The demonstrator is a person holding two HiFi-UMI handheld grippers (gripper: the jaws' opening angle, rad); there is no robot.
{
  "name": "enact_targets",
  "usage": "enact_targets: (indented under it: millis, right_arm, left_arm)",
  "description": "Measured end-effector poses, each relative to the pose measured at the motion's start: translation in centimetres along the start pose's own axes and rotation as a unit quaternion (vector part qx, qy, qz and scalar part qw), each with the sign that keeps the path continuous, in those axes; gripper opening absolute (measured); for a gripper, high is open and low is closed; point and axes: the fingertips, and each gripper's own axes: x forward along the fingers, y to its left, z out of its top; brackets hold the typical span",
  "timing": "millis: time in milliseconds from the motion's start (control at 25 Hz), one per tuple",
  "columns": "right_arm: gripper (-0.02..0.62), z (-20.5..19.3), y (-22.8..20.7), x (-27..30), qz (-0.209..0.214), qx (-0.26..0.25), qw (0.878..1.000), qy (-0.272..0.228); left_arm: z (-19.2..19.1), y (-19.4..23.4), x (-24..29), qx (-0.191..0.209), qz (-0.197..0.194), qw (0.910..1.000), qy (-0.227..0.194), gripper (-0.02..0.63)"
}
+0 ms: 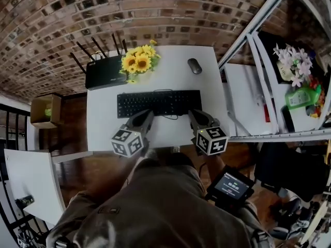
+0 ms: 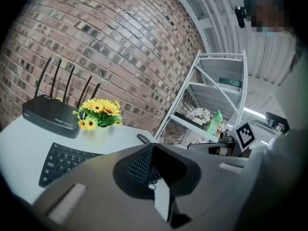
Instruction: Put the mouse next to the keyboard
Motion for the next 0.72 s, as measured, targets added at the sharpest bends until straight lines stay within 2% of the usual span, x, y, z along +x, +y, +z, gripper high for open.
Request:
enact_targets:
  millis: [480,720]
  right_arm:
    - [0.012,4.3,-7.9,6.3,0.008,-0.026,1.0,0.015]
    - [0.014,4.6,-12.6,10.2,0.002,-0.043,0.998,0.044]
  left_arm:
    - [3.3,2.3,6.8,-0.009,0.039,0.9992,-0.005,-0.003]
    - [4.1,3.4,9.4,-0.017,0.061,0.998,-0.006,-0.003]
